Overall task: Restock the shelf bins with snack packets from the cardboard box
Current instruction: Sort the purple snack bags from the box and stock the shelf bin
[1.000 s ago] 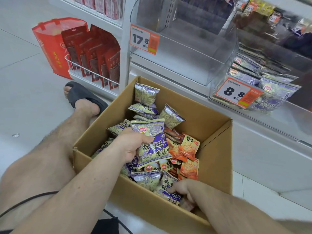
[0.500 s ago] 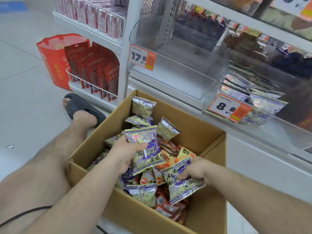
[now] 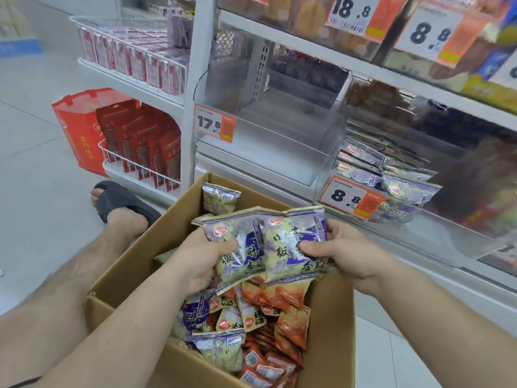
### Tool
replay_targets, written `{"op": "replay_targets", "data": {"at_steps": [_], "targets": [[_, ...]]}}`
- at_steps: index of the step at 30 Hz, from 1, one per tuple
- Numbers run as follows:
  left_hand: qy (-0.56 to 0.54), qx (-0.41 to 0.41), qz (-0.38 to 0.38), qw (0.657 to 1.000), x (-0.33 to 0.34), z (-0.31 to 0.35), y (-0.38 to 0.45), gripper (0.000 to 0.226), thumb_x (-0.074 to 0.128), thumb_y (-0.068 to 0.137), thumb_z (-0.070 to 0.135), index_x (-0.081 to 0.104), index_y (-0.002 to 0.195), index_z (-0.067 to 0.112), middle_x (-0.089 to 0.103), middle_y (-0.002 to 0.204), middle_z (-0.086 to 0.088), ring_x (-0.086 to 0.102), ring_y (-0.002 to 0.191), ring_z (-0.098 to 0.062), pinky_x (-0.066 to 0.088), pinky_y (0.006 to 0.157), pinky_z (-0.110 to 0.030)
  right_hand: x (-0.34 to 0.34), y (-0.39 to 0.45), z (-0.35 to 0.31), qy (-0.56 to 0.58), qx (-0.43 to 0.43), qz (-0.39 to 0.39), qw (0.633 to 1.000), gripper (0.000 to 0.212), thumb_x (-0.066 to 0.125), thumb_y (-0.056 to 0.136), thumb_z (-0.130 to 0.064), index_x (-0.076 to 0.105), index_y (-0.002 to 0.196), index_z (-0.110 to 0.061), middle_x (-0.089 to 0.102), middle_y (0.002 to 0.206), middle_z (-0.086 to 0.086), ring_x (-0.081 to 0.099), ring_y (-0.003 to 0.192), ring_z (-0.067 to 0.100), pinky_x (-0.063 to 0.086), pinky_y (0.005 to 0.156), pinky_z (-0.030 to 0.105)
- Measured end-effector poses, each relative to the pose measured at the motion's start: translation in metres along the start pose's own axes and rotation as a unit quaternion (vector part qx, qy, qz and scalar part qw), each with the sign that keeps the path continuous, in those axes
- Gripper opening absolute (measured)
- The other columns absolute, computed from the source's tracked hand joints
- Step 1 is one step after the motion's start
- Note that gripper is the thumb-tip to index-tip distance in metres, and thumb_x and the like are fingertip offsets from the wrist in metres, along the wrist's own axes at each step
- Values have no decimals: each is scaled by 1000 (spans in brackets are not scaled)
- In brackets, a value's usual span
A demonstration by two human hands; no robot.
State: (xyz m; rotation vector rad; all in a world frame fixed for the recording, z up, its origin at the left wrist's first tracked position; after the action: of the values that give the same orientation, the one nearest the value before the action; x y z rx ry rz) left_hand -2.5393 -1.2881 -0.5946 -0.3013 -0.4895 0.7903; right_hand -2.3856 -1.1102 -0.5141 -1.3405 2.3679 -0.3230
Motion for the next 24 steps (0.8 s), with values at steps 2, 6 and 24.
{"op": "replay_targets", "data": {"at_steps": [2, 6, 24], "targets": [[-18, -6, -52, 998, 17, 3, -7, 39, 59, 90, -7, 56, 128, 4, 73, 111, -12, 70, 102, -31, 48, 100, -59, 10, -4, -1, -2, -12, -32, 999, 48, 79, 74, 4, 60, 118, -3, 75, 104, 9, 72, 96, 24, 56, 83, 34], [-123, -12, -141, 982, 39, 10, -16, 86, 60, 47, -5, 46, 131, 3, 57, 105, -16, 53, 89, -32, 44, 88, -61, 11, -12, -9, 3, -42, -27, 999, 43, 73, 78, 9, 60, 116, -4, 76, 99, 5, 73, 88, 15, 56, 69, 21], [294, 178, -273, 899, 170, 91, -33, 70, 82, 68, -4, 49, 124, 22, 74, 105, -3, 73, 96, -21, 59, 86, -41, -73, -80, -92, -607, -179, 80, 770, 143, 88, 49, -63, 0, 156, -26, 24, 158, -6, 20, 144, 15, 17, 117, 27]]}}
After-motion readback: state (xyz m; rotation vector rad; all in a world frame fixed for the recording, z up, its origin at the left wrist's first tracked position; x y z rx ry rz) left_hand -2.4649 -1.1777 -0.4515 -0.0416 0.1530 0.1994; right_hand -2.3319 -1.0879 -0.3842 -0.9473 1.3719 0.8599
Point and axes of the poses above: each hand's wrist, its own y-axis towards the middle knuckle, its own x-axis out of the palm, z = x × y, the point moved 3 cm from there along y, towards the middle knuckle
